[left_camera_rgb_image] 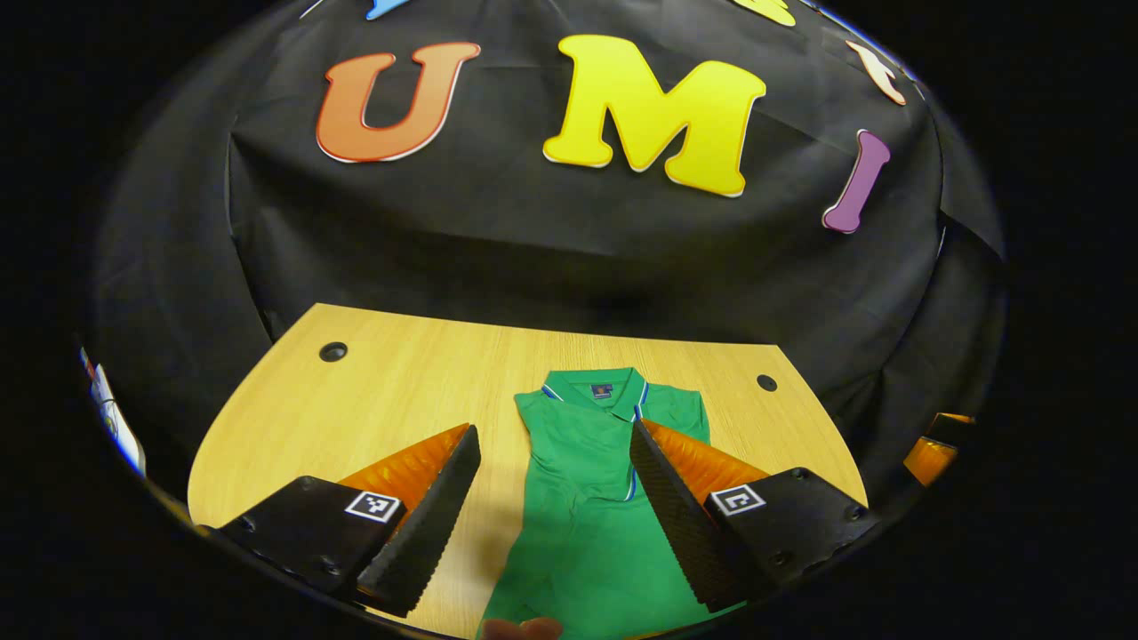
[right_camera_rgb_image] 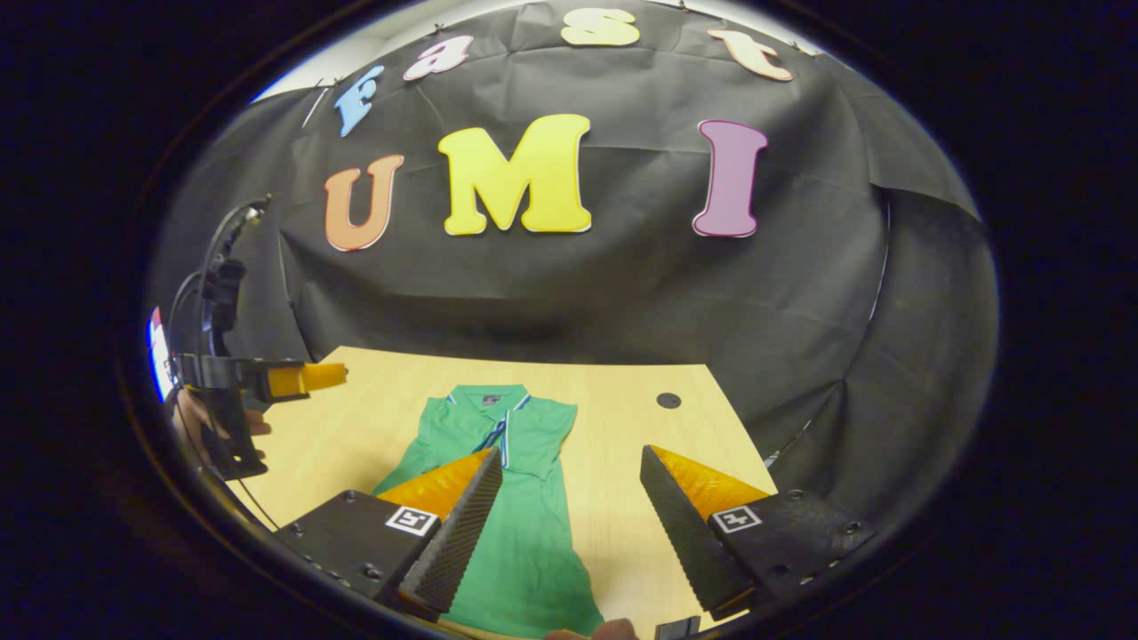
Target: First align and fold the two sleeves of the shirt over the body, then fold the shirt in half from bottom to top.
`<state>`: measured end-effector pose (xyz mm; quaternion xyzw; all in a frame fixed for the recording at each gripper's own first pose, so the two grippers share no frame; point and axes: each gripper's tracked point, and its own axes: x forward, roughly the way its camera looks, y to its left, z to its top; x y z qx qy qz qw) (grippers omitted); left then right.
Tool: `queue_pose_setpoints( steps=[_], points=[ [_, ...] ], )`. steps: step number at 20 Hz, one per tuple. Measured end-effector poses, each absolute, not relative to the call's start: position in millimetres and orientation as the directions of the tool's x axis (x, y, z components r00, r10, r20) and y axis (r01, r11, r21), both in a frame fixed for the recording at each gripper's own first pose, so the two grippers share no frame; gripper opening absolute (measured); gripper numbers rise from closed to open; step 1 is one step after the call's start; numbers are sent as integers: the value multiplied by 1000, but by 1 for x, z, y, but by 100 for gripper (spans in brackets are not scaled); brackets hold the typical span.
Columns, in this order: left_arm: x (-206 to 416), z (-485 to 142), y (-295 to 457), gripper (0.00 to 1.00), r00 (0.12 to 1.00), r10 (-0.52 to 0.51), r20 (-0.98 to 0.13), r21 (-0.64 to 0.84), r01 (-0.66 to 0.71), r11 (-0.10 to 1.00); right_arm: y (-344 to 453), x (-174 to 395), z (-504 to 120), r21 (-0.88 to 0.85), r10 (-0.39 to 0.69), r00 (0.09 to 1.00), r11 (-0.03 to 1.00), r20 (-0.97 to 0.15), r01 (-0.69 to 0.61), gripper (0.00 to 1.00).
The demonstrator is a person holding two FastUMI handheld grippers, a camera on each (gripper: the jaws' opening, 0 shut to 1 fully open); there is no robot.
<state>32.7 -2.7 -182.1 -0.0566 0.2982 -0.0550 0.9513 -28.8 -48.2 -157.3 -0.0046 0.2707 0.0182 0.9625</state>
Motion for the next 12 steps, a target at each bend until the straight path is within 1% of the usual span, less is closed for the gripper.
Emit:
queue_pose_setpoints(
  steps=[2, 3, 4, 5, 8, 11, 12],
  points=[
    [10, -172, 9, 100, 838, -134, -529, -103, 93, 990, -41, -39, -162, -2, 57, 843, 998, -534, -69, 96],
    [-4, -170, 13, 100, 842, -140, -521, -90, 110, 990, -37, -42, -169, -4, 63, 836, 997, -545, -78, 92],
    [-19, -172, 16, 100, 841, -148, -521, -82, 123, 989, -36, -48, -174, -9, 64, 827, 997, -559, -83, 96],
    [-35, -177, 19, 100, 833, -157, -531, -84, 133, 988, -37, -54, -181, -16, 62, 816, 996, -575, -87, 95],
    [-79, -203, 26, 100, 784, -171, -597, -81, 153, 985, -41, -74, -198, -34, 46, 785, 996, -618, -85, 94],
    [-120, -237, 40, 100, 705, -157, -691, -83, 139, 987, -52, -95, -224, -86, 15, 733, 991, -680, -101, 94],
    [-132, -248, 42, 100, 673, -157, -723, -92, 132, 987, -54, -105, -233, -86, 14, 708, 991, -707, -106, 96]
  ],
)
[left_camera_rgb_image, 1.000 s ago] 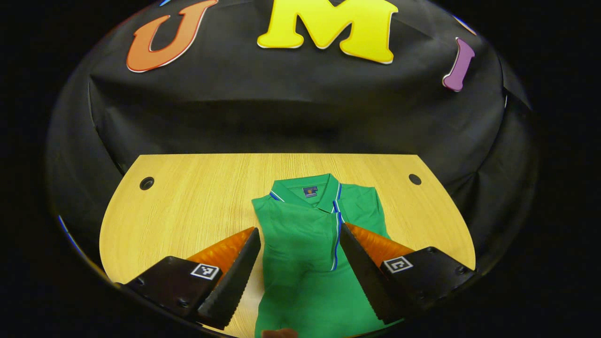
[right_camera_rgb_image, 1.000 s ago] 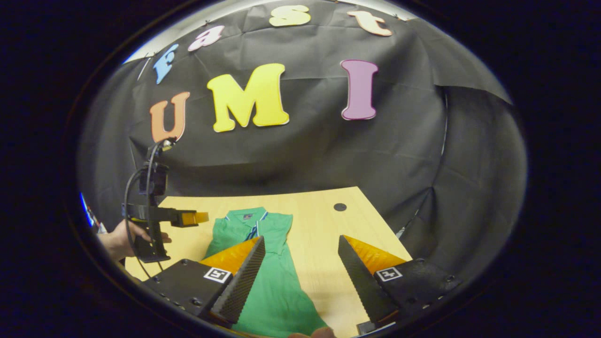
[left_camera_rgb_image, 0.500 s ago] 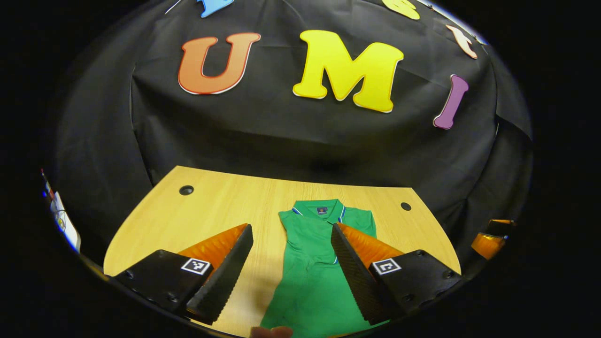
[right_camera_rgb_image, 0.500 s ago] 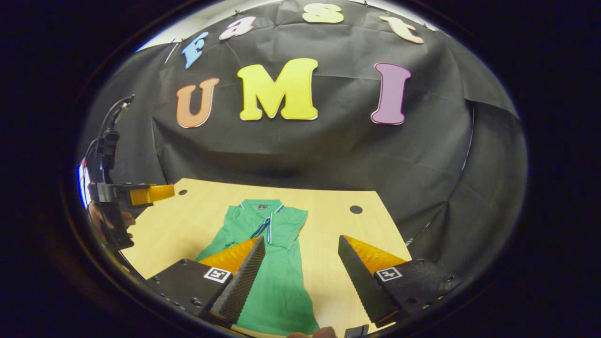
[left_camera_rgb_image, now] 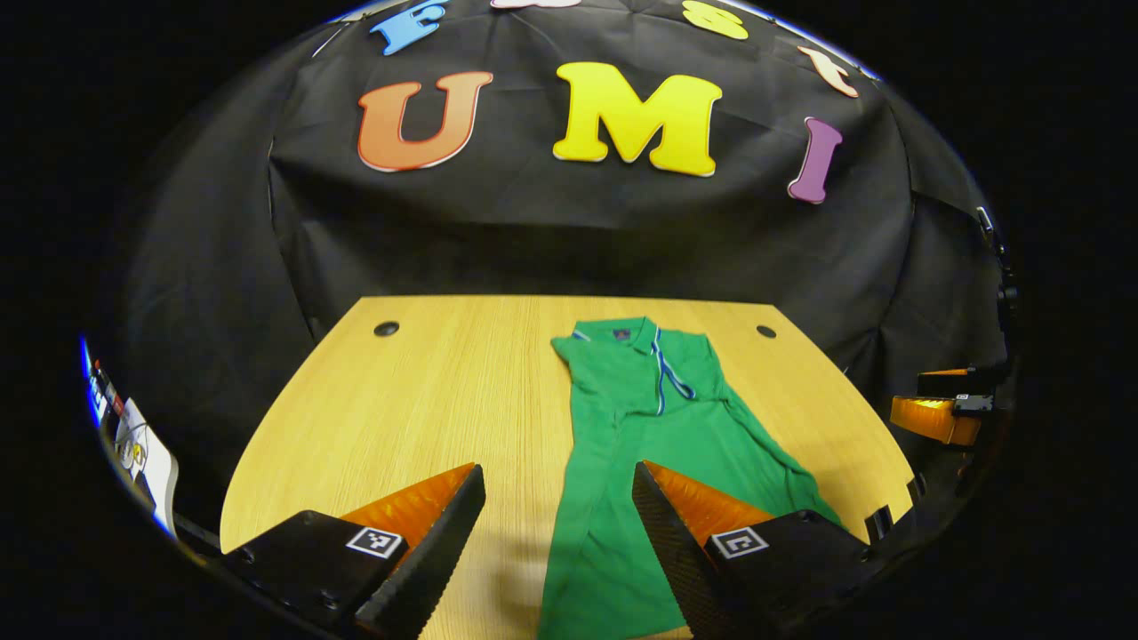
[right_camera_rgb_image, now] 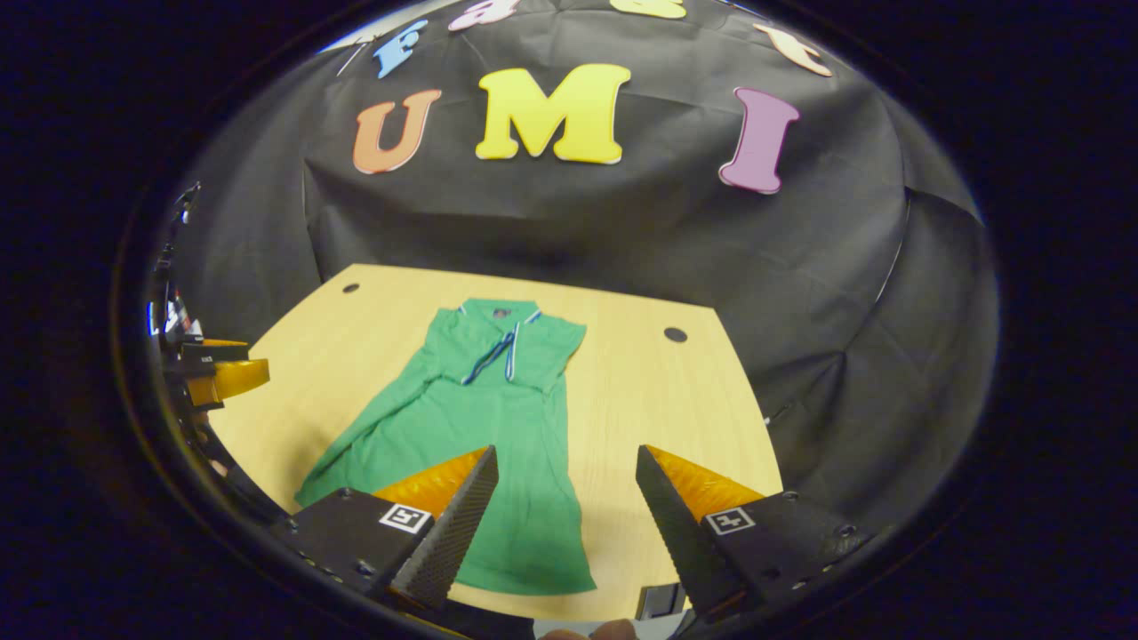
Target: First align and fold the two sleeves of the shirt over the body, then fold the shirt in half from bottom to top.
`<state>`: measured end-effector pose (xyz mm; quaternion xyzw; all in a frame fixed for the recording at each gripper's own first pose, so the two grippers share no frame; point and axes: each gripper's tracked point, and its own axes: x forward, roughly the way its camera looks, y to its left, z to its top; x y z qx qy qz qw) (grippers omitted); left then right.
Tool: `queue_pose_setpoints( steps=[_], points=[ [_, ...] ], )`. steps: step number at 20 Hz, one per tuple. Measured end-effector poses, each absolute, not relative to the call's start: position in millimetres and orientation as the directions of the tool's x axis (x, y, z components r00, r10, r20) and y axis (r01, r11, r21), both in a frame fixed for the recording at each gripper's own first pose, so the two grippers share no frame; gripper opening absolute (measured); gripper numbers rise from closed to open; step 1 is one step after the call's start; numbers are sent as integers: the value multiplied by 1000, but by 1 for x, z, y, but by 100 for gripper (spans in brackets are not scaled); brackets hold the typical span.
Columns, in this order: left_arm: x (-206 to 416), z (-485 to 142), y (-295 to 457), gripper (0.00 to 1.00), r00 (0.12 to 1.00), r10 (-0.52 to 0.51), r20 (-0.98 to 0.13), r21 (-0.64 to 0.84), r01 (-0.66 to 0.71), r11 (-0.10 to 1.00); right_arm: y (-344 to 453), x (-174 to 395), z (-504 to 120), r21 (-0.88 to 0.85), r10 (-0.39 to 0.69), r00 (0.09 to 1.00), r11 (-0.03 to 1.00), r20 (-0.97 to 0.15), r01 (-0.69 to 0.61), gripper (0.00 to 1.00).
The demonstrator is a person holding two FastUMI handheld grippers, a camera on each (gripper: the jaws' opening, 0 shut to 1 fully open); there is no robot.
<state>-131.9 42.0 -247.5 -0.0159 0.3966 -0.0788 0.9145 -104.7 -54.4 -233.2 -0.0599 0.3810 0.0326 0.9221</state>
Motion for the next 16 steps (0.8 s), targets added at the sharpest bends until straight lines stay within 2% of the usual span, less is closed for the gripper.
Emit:
queue_pose_setpoints(
  steps=[5, 9, 13, 16],
  points=[
    [-184, -292, 48, 100, 512, -165, -843, -107, 142, 984, -72, -141, -272, -80, 12, 610, 989, -793, -123, 96],
    [-235, -325, 40, 100, 326, -221, -919, -203, 89, 975, -87, -162, -304, -83, 4, 527, 986, -850, -142, 98],
    [-276, -350, 33, 100, 159, -251, -955, -245, 54, 968, -93, -188, -342, -67, 8, 418, 984, -909, -164, 96],
    [-295, -356, 34, 100, 91, -235, -968, -232, 44, 972, -93, -201, -369, -59, 3, 325, 982, -946, -179, 96]
  ],
)
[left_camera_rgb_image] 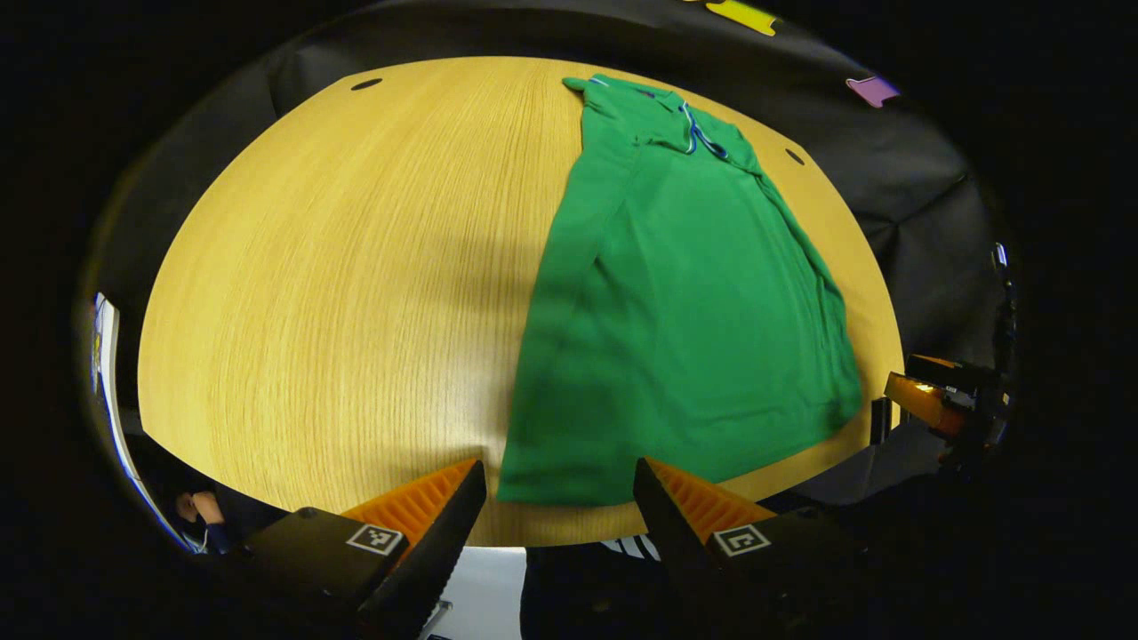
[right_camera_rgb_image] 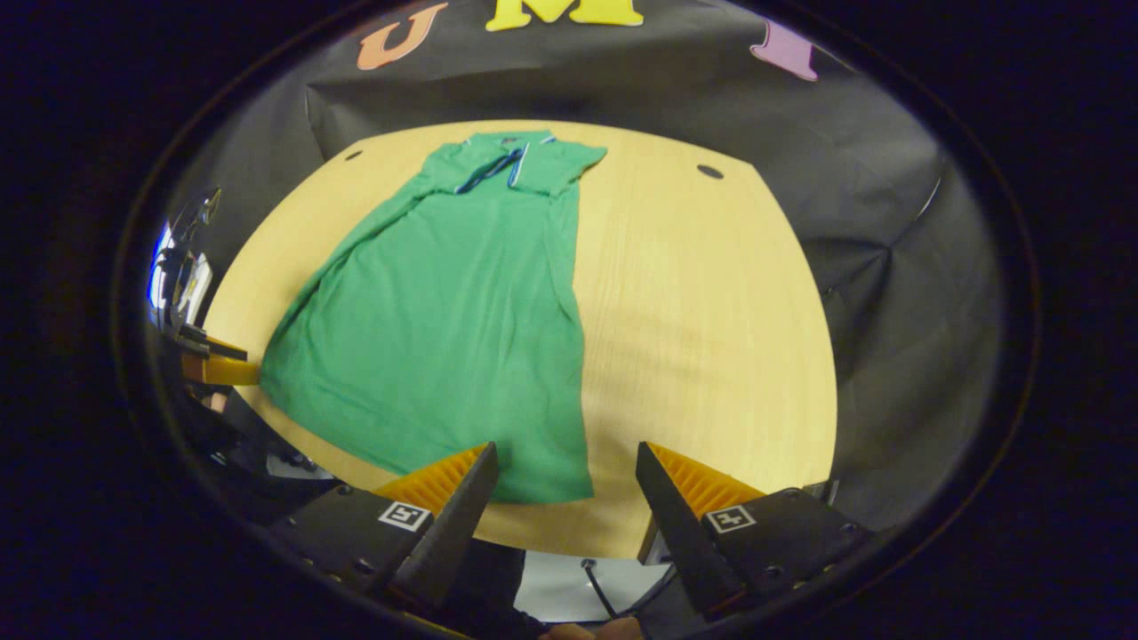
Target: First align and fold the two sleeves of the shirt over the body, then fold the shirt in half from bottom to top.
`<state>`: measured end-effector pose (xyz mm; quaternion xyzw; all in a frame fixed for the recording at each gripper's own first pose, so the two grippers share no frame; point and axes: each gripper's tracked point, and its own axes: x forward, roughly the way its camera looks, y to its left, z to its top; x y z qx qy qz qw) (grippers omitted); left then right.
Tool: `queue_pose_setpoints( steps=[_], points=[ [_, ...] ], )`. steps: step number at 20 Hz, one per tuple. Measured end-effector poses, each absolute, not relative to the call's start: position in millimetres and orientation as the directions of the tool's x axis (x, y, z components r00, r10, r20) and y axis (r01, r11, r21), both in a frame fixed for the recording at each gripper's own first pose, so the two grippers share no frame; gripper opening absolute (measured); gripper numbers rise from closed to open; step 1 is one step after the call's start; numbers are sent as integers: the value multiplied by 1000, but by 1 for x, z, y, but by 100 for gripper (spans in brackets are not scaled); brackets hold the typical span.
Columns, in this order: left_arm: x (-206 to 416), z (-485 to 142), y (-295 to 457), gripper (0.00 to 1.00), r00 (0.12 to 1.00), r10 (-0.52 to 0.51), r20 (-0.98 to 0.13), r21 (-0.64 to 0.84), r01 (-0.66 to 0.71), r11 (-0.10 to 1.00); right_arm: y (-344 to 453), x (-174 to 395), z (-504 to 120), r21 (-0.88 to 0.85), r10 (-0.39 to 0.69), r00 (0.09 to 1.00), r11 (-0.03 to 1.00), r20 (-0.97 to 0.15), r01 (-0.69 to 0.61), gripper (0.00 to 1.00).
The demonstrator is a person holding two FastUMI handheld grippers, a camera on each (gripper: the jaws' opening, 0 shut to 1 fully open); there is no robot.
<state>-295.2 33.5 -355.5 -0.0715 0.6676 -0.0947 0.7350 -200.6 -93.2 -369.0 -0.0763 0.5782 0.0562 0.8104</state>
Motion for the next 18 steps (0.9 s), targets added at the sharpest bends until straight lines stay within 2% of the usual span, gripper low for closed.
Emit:
queue_pose_setpoints(
  steps=[2, 6, 14, 18],
  points=[
    [-305, -351, 34, 100, 76, -220, -973, -218, 28, 976, -91, -201, -380, -52, 0, 281, 983, -960, -177, 99],
    [-326, -336, 38, 100, 54, -170, -984, -169, 29, 985, -92, -207, -399, -47, -10, 217, 985, -976, -164, 97],
    [-369, -281, 22, 100, 1, -149, -989, -149, 29, 988, -94, -209, -420, -52, -29, 151, 987, -988, -152, 98],
    [-397, -245, 13, 100, -29, -84, -996, -86, 48, 995, -94, -213, -422, -14, 1, 124, 993, -992, -121, 92]
  ],
)
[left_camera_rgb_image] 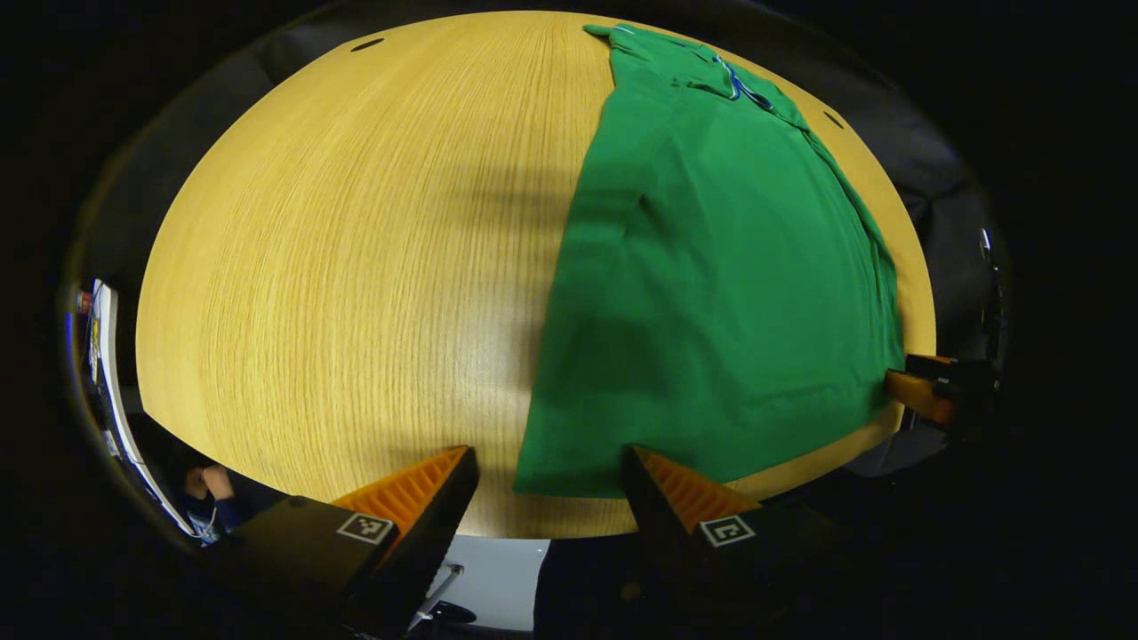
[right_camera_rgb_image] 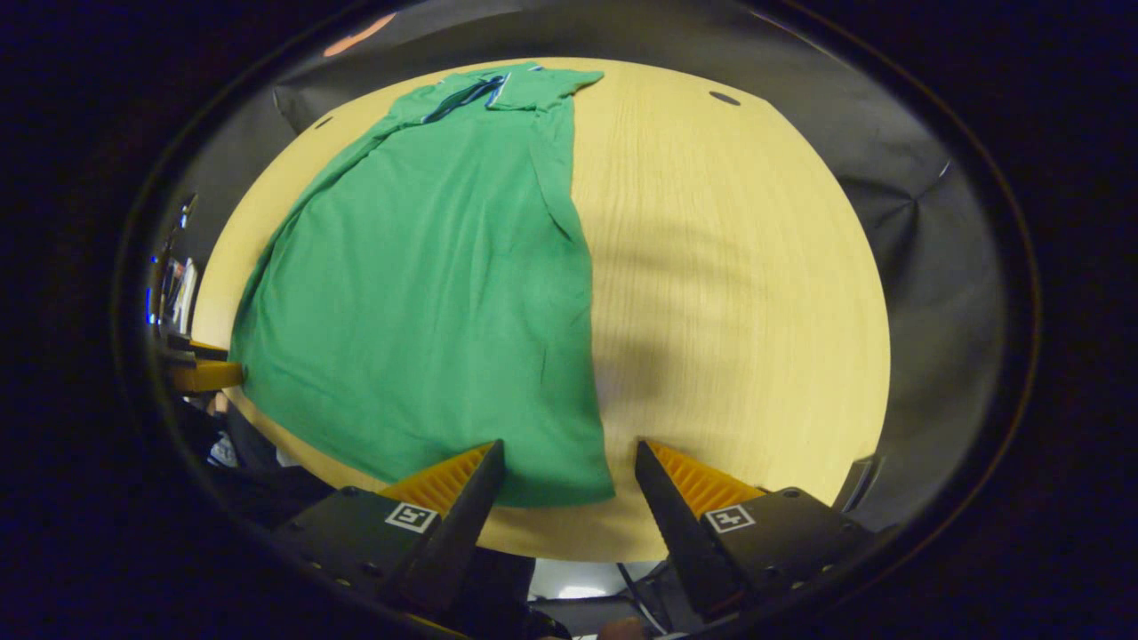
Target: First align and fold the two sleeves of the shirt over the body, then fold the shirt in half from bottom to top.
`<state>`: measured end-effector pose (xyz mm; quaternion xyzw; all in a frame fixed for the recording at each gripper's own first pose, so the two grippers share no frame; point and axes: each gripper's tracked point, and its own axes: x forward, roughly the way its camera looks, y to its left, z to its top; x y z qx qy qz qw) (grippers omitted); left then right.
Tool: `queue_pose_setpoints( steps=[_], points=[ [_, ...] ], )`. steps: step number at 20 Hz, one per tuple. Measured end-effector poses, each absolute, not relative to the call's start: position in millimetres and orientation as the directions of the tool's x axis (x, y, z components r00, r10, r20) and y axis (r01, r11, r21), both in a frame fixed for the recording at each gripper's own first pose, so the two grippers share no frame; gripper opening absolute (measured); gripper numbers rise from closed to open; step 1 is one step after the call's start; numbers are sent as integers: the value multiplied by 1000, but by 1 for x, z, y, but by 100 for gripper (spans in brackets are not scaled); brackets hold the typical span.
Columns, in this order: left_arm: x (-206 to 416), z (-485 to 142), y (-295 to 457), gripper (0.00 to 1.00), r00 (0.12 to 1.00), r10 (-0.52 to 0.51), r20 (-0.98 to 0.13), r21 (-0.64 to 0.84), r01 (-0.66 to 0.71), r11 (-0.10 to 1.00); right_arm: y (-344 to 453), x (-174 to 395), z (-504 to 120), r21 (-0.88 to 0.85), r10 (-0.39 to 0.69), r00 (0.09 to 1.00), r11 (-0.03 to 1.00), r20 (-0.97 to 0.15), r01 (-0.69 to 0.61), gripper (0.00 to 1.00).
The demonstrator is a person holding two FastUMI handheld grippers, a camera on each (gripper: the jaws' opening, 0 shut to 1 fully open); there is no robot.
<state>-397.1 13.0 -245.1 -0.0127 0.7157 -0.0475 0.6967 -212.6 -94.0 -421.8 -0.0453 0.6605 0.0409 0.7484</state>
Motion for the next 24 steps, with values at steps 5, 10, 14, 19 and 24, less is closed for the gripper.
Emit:
queue_pose_setpoints(
  steps=[5, 10, 14, 19, 24],
  points=[
    [-433, -192, -8, 100, -73, -62, -995, -64, 26, 998, -93, -219, -423, -14, -6, 81, 995, -997, -98, 79],
    [-476, -131, -38, 71, -116, -88, -989, -86, -16, 996, -76, -217, -424, 19, 25, 60, 995, -998, -100, 23],
    [-508, -76, -71, 35, -117, -150, -982, -145, -50, 988, -68, -214, -423, 46, 53, 54, 991, -997, -127, 6],
    [-531, -33, -92, 8, -111, -174, -978, -168, -59, 984, -67, -215, -423, 43, 50, 53, 990, -997, -131, 0],
    [-531, -33, -92, 7, -111, -174, -978, -168, -59, 984, -65, -205, -411, 52, 63, 87, 991, -994, -124, 0]
  ],
)
